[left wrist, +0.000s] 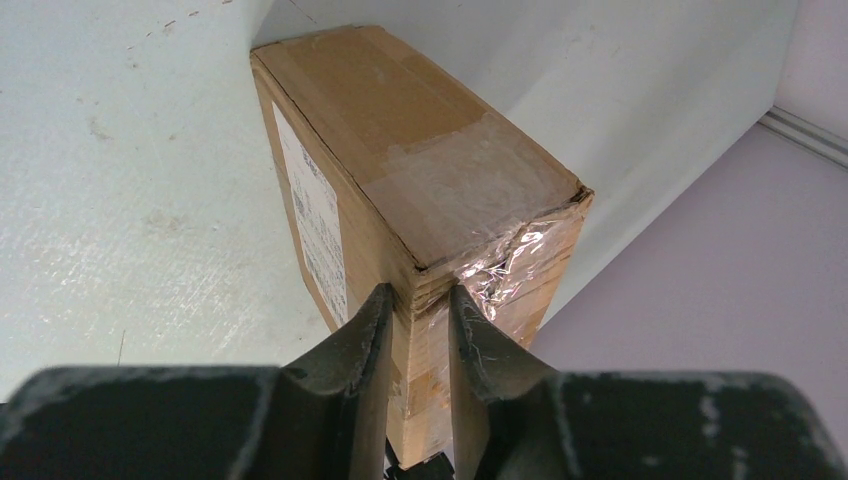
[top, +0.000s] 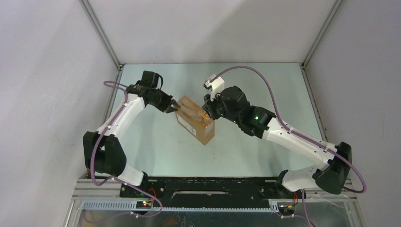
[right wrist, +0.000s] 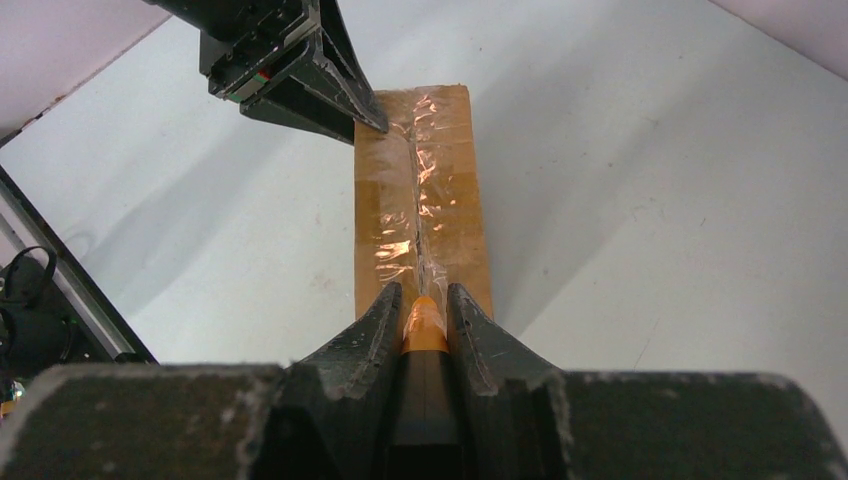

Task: Unpack the express box
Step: Cut the express box at the center of the board.

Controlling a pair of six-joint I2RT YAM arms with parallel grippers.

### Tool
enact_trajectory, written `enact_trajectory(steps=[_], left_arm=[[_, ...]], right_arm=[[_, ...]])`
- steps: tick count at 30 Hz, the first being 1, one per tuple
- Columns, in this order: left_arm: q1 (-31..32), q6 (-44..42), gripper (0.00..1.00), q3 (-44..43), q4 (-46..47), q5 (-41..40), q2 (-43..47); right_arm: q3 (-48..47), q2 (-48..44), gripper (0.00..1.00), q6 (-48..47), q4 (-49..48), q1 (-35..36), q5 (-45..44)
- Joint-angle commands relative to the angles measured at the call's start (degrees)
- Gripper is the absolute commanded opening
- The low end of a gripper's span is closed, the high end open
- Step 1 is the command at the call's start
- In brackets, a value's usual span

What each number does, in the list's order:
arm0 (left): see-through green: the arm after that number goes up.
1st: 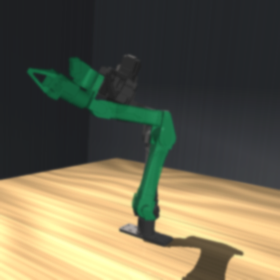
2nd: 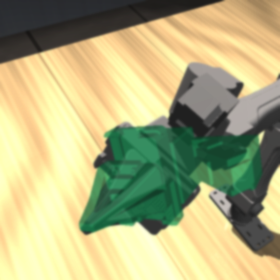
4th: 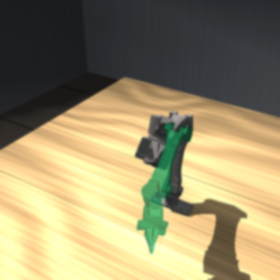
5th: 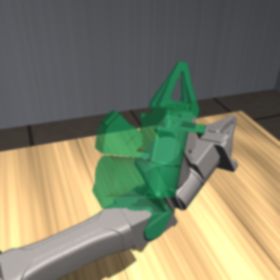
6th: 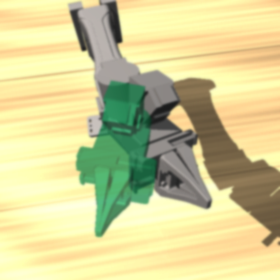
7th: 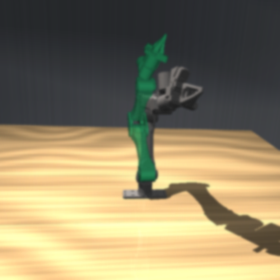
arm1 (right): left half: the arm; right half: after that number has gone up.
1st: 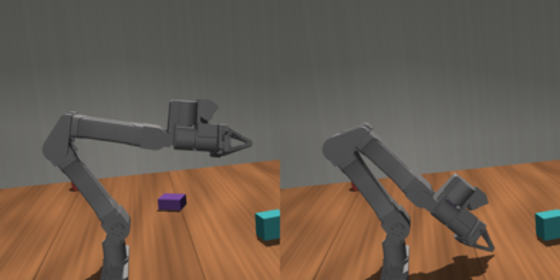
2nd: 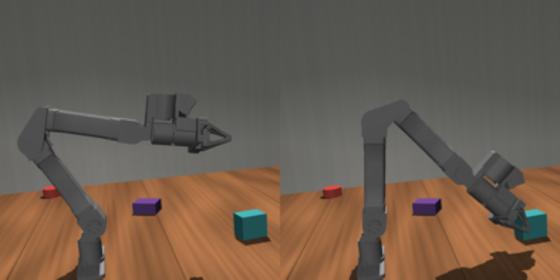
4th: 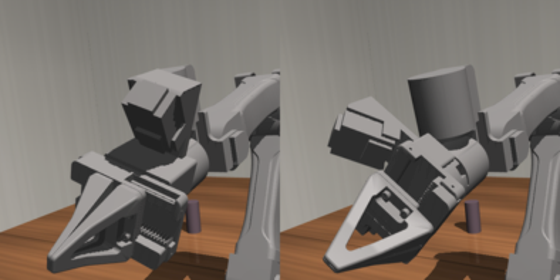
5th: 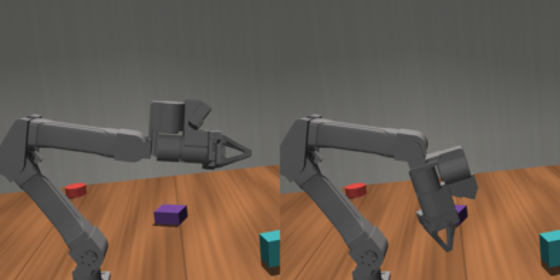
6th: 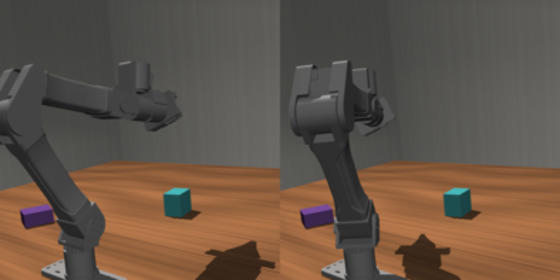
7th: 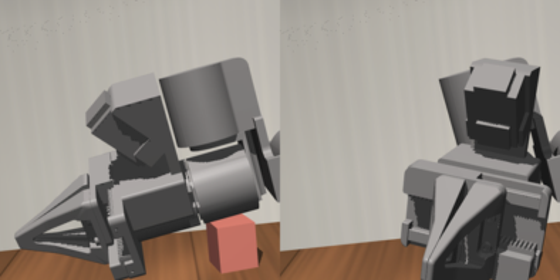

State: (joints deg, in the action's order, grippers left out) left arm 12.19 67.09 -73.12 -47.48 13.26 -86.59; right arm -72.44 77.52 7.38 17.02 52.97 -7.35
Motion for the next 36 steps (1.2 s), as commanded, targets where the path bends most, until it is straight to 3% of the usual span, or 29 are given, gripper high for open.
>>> enact_trajectory(steps=[1, 36], left_arm=[[-0.58, -1.11, 0.26, 2.45, -8.57, -12.12, -3.50], [-0.58, -0.04, 0.25, 2.73, -9.17, -13.07, -4.25]], right_arm=[[1.54, -2.72, 0.00, -0.73, 4.36, -0.09, -2.79], [5.27, -7.74, 0.00, 1.30, 6.68, -0.19, -2.53]])
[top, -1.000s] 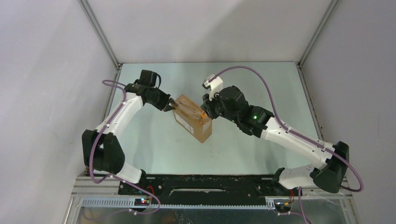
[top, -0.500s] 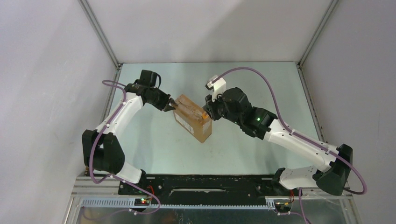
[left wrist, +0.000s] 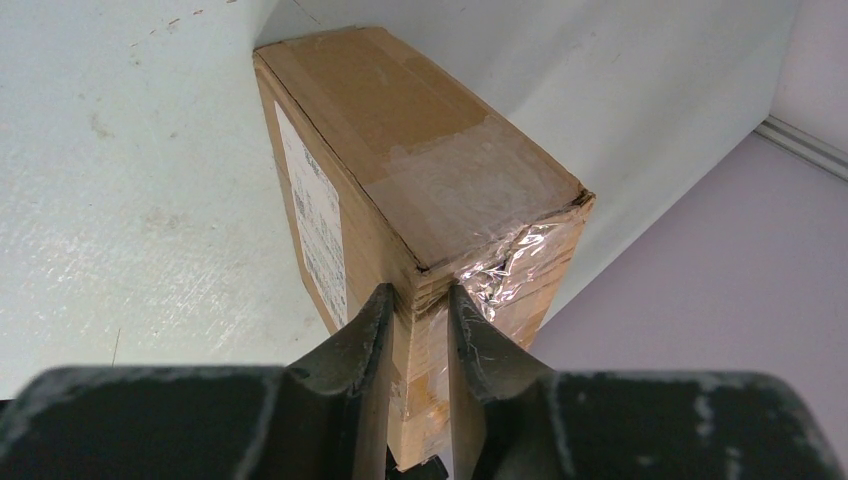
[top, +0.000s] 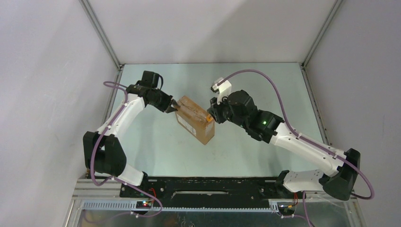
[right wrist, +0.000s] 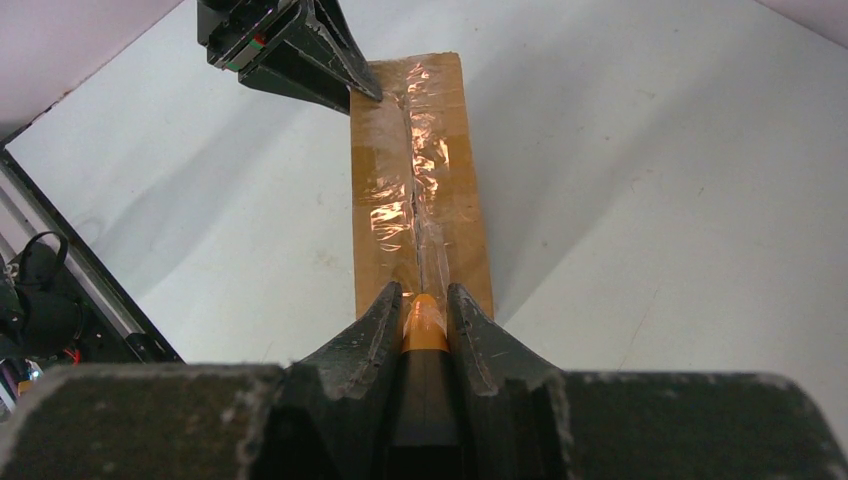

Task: Unpack the express box
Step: Cut the express box at the center of the board.

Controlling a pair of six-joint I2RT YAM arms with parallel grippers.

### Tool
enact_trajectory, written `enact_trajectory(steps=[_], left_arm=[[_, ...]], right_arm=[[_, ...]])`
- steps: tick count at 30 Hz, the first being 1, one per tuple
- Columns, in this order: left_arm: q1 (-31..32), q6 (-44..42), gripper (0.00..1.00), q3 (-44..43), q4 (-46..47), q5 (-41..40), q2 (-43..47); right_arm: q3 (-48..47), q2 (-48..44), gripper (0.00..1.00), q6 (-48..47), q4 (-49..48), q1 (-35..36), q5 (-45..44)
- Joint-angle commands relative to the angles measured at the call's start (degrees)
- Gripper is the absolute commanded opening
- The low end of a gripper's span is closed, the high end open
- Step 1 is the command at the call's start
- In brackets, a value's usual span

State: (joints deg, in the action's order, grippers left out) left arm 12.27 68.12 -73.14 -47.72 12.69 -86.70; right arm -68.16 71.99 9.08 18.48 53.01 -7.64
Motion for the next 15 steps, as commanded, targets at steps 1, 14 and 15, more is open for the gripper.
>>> enact_trajectory(steps=[1, 14, 15], left_arm=[[-0.63, -1.08, 0.25, 2.74, -8.92, -12.51, -4.08], [-0.66, -0.62, 0.25, 3.01, -9.05, -12.47, -4.23], [-0.67, -0.68, 0.25, 3.02, -9.03, -12.51, -4.20]], right_arm=[[1.16, -2.40, 0.00, -0.46, 5.19, -0.28, -2.21], [2.34, -3.90, 0.00, 0.21, 5.61, -0.59, -2.21], [2.40, -3.95, 0.00, 0.17, 5.68, -0.58, -2.21]])
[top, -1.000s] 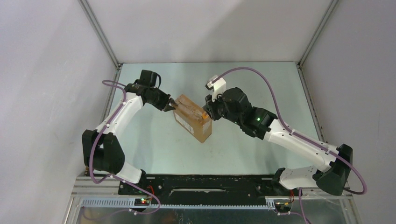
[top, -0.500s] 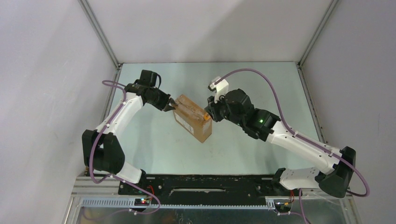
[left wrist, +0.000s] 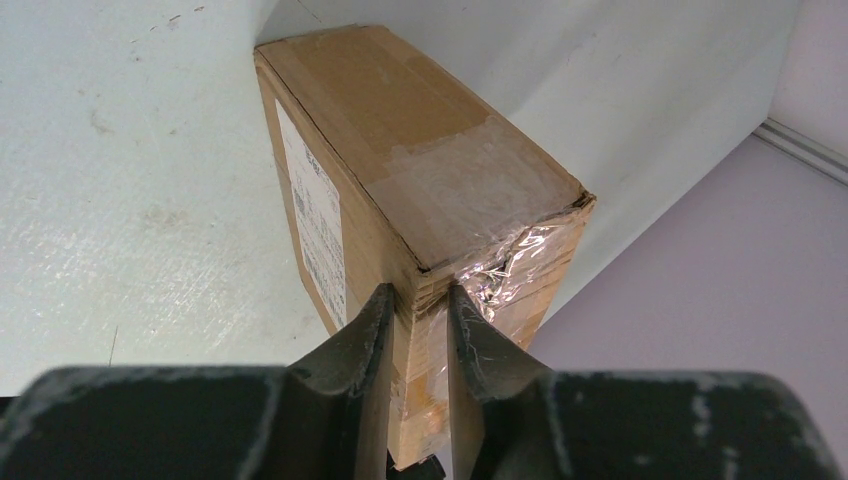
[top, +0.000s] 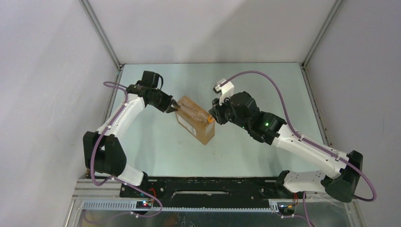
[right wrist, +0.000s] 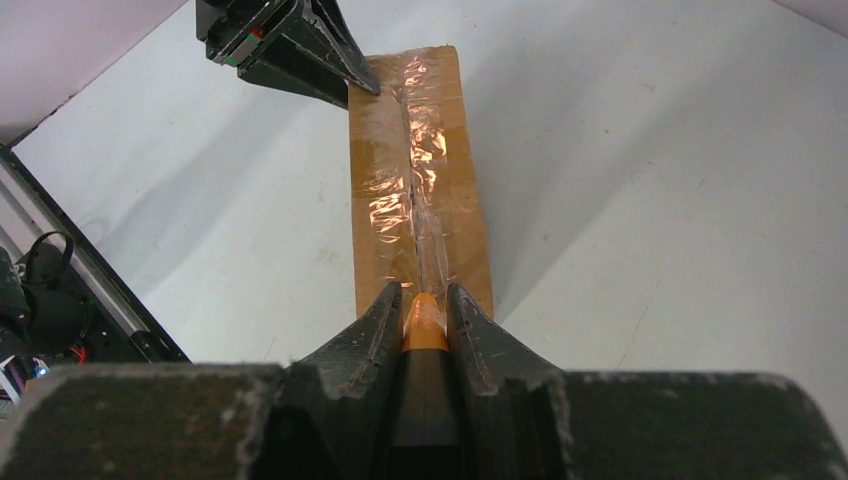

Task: Unpack the express box
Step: Cut the express box at the center of the board.

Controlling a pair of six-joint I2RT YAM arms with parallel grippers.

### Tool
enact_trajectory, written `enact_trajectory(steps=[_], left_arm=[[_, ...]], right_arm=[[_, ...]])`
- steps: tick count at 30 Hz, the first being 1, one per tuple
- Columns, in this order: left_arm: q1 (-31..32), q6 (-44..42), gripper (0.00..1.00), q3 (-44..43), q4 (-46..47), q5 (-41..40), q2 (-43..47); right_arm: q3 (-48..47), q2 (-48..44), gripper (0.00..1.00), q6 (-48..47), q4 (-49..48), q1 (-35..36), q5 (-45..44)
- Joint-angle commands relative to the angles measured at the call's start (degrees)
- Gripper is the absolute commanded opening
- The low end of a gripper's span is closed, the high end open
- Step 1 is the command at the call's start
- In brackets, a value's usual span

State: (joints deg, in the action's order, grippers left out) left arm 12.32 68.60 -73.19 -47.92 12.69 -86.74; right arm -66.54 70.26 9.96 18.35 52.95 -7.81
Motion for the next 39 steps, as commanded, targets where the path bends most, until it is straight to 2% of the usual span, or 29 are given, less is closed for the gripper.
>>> enact_trajectory(steps=[1, 33, 39], left_arm=[[-0.71, -1.11, 0.25, 3.05, -8.85, -12.51, -4.22], [-0.71, -1.10, 0.25, 2.54, -9.46, -15.26, -4.87], [0.09, -3.93, 0.29, 0.28, -8.40, -13.86, -5.03]], right_arm=[[0.85, -2.26, 0.00, -0.68, 5.87, -0.44, -2.07], [4.12, -7.21, 0.00, -0.03, 7.79, -1.18, -3.16], [4.58, -7.66, 0.00, 0.02, 7.78, -1.58, -4.16]])
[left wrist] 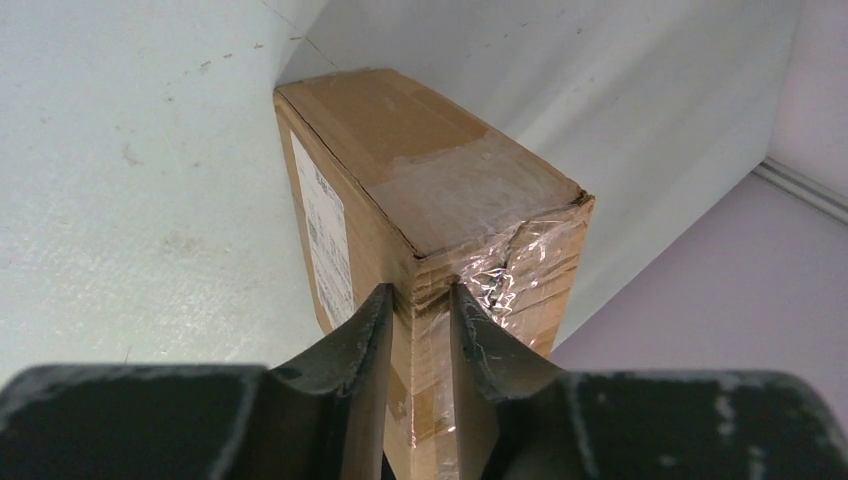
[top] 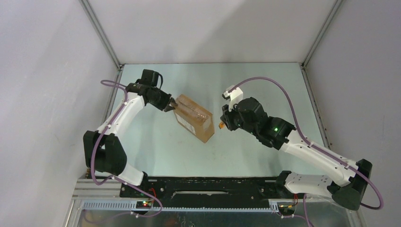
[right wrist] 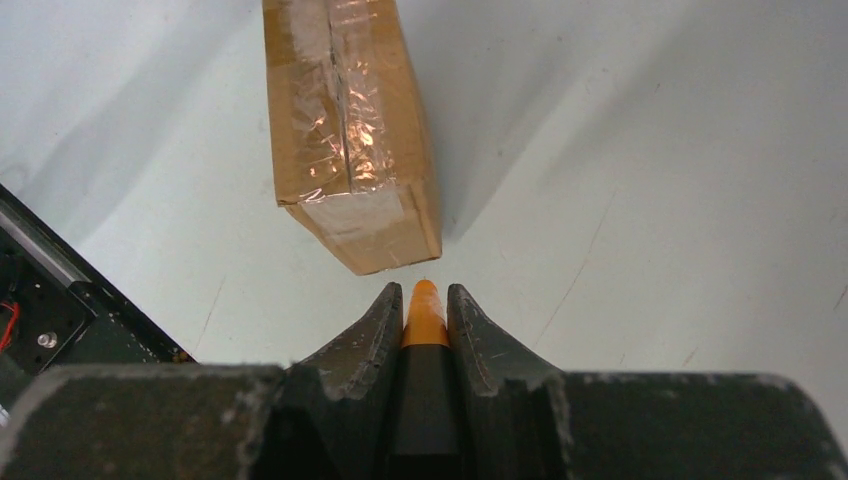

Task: Unpack the express box
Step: Cut the express box at the center of the board, then adjust the express box at the center of the board.

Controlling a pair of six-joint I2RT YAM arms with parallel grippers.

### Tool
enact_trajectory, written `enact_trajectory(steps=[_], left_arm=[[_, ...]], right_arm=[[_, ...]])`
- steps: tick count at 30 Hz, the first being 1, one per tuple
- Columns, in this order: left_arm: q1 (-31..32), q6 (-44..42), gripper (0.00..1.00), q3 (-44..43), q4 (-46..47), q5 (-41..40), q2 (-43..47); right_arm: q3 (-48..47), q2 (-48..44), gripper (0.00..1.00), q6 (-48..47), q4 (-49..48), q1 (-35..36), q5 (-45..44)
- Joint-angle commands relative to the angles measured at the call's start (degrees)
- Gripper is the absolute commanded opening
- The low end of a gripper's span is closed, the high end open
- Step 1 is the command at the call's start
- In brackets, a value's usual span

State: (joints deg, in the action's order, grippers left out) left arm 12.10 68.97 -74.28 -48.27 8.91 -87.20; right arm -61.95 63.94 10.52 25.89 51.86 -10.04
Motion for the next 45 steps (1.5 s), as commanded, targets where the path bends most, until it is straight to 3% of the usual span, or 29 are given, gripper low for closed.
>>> enact_trajectory(steps=[1, 7, 11, 14, 18, 21, 27, 33, 39, 45], left_arm=[[0.86, -5.27, 0.33, 0.08, -8.14, -9.87, -4.51], [4.41, -12.49, 0.73, -9.64, -8.94, -7.27, -3.14], [4.69, -14.77, 0.84, -10.92, -11.23, -8.35, 0.92], [4.48, -15.35, 0.84, -8.67, -13.05, -10.98, 4.97], [3.56, -13.78, 0.76, -2.53, -15.43, -16.19, 9.93], [2.10, -13.16, 0.74, 4.13, -12.23, -15.12, 12.82], [1.79, -13.19, 0.72, 8.29, -7.62, -11.90, 8.54], [1.53, -14.28, 0.85, -1.59, -5.94, -13.90, -2.19], [6.80, -19.53, 0.87, -18.35, -8.10, -9.42, -14.56], [13.35, -25.04, 0.87, -23.74, -7.39, 0.01, -21.14]], right_arm=[[-0.01, -1.25, 0.00, -0.47, -0.09, -0.71, -1.98], [0.01, 1.44, 0.00, -1.52, -2.55, -1.19, -6.97], [-0.37, 3.85, 0.00, -2.52, -5.29, -2.98, -7.95], [-1.47, 7.08, 0.00, -3.13, -6.93, -3.27, -7.95], [-2.53, 9.92, 0.00, -3.15, -9.48, -2.49, -6.48], [-3.16, 11.71, 0.00, -3.22, -10.47, -1.70, -6.38], [-3.15, 13.85, 0.00, -2.82, -11.20, 0.58, -6.45], [-3.17, 13.35, 0.00, -0.66, -10.40, 5.67, -6.62], [-3.12, 13.15, 0.00, 3.23, -13.35, 10.75, -5.46], [-5.26, 15.48, 0.00, 3.40, -13.98, 11.26, -5.43]])
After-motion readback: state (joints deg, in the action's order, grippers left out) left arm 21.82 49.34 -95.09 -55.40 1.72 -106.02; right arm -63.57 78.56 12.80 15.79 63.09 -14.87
